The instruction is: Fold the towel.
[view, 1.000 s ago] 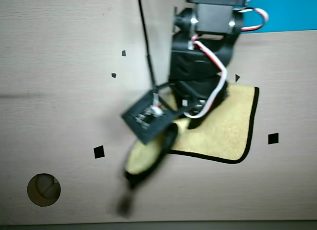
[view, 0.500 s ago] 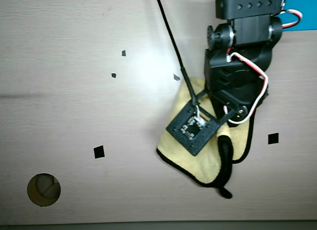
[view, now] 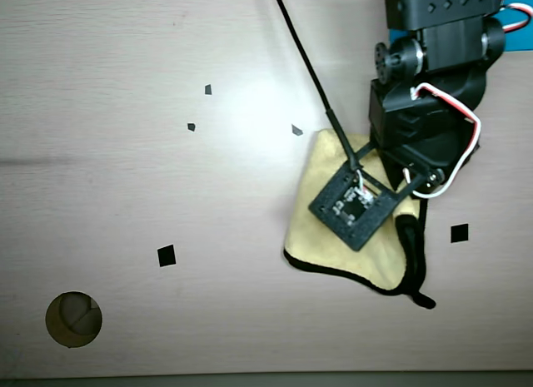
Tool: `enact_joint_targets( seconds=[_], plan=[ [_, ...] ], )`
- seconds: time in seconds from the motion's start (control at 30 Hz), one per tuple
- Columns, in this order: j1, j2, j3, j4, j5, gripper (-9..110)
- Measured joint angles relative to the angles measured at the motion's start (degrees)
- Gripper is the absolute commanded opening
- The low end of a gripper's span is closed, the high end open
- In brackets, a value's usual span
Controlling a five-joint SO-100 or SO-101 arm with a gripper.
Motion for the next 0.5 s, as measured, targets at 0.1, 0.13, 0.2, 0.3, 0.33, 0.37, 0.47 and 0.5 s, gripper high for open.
enact_joint_targets(
  seconds=[0.1,0.13,0.2,0.3,0.33,0.37,0.47,0.5],
  plan=[
    [-0.26,0.09,1.41,0.00,1.67,0],
    [-0.26,0.09,1.93,0.00,2.02,1],
    [-0.26,0.09,2.81,0.00,2.46,2],
    [-0.79,0.00,3.16,1.14,2.46,7],
    [-0.88,0.09,3.16,1.85,2.46,9],
    [-1.14,0.09,3.16,2.72,2.46,10],
    [-1.76,0.09,3.08,5.54,3.43,15],
    [-2.20,0.09,3.08,6.68,3.69,16]
  ],
)
